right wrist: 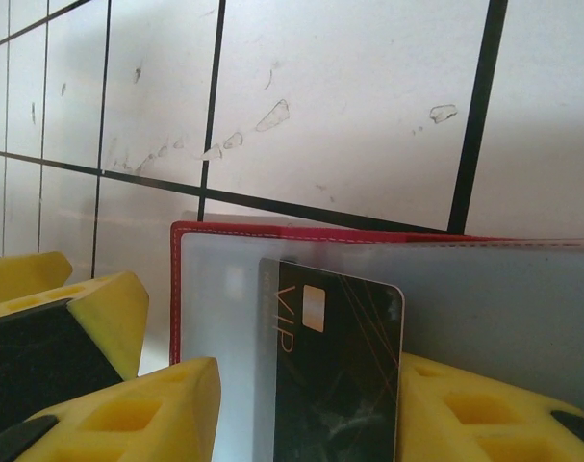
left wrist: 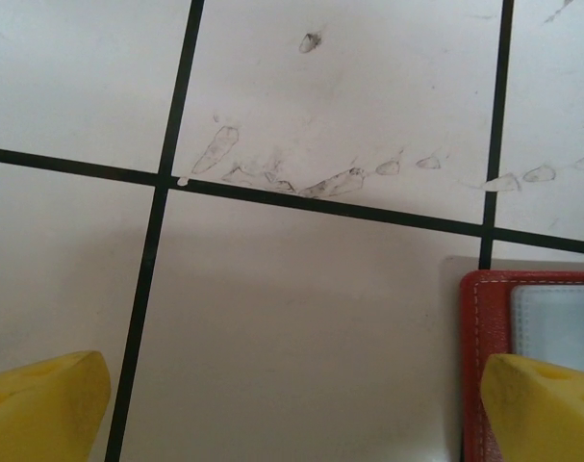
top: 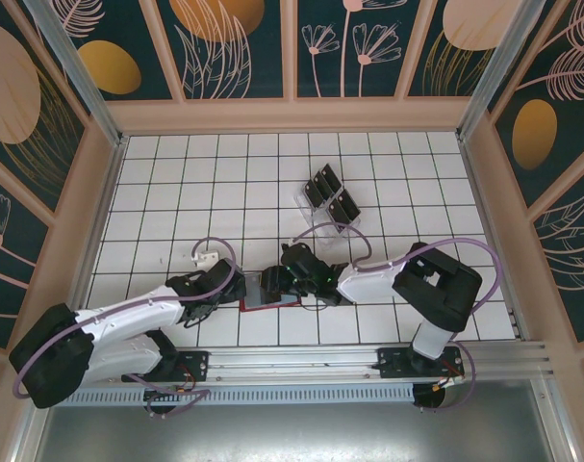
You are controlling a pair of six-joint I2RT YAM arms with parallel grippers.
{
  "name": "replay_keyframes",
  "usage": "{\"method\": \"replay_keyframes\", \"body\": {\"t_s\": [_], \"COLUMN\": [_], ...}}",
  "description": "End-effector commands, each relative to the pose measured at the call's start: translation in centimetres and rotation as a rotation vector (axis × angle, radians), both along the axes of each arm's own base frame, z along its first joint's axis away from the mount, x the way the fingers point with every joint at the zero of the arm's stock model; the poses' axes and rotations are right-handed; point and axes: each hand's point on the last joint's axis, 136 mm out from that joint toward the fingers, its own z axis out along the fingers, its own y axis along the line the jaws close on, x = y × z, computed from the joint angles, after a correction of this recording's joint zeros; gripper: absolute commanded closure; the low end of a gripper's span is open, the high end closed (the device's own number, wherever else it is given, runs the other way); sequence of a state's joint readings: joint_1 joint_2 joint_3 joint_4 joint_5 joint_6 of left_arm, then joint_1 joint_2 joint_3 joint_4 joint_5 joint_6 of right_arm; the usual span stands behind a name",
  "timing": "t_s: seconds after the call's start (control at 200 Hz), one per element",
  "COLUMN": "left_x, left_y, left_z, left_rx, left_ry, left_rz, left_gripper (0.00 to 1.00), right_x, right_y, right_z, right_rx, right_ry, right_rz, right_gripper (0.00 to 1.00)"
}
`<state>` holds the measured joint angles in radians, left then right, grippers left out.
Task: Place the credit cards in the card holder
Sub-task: Insert the credit card into the card slot.
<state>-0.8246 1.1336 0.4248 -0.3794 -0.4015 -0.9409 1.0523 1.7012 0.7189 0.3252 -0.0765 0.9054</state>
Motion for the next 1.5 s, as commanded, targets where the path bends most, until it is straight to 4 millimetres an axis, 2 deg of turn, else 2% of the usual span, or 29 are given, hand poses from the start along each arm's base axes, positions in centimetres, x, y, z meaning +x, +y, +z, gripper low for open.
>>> {"method": "replay_keyframes", "body": {"t_s": [0.0,0.25,0.561,0.681,0.846,1.081,1.251,1.366,1.496], "left_x": [-0.5,-0.9,-1.1,-1.0,-0.8,-0.4,-0.1,-0.1,-0.3], "left_y": [0.6,0.5,0.6,0.5,0.3,-0.2,-0.5,-0.7,-0.6], "left_z": [-0.8,-1.6,-2.2,-2.3,-2.1,-1.5,-1.1,-0.9,-1.0], "left_rx": [0.015,-0.003,-0.01,-0.01,-0.014,-0.02,-0.025,-0.033,-0.034], "left_ry": [0.032,0.042,0.044,0.042,0.036,0.022,0.017,0.01,0.013], "left_rz": [0.02,0.019,0.015,0.014,0.009,-0.008,-0.018,-0.022,-0.026], "left_gripper": [0.01,0.02,0.02,0.02,0.02,0.02,0.02,0.02,0.02], "right_x": [-0.1,-0.7,-1.9,-2.3,-2.2,-2.3,-1.9,-1.5,-1.2], "right_y": [-0.7,0.4,2.5,2.7,1.1,-2.9,-5.2,-5.9,-5.8], "right_z": [-1.5,-1.9,-1.7,-1.7,-2.1,-3.7,-3.9,-3.5,-2.7], "right_rx": [-0.097,-0.146,-0.132,-0.129,-0.15,-0.186,-0.209,-0.215,-0.203], "right_ry": [-0.006,-0.013,-0.006,0.001,-0.002,0.031,0.033,0.022,0.006], "right_rz": [0.018,0.063,0.117,0.125,0.089,0.02,-0.02,-0.034,-0.032], "right_gripper": [0.52,0.53,0.53,0.53,0.52,0.52,0.52,0.52,0.53]}}
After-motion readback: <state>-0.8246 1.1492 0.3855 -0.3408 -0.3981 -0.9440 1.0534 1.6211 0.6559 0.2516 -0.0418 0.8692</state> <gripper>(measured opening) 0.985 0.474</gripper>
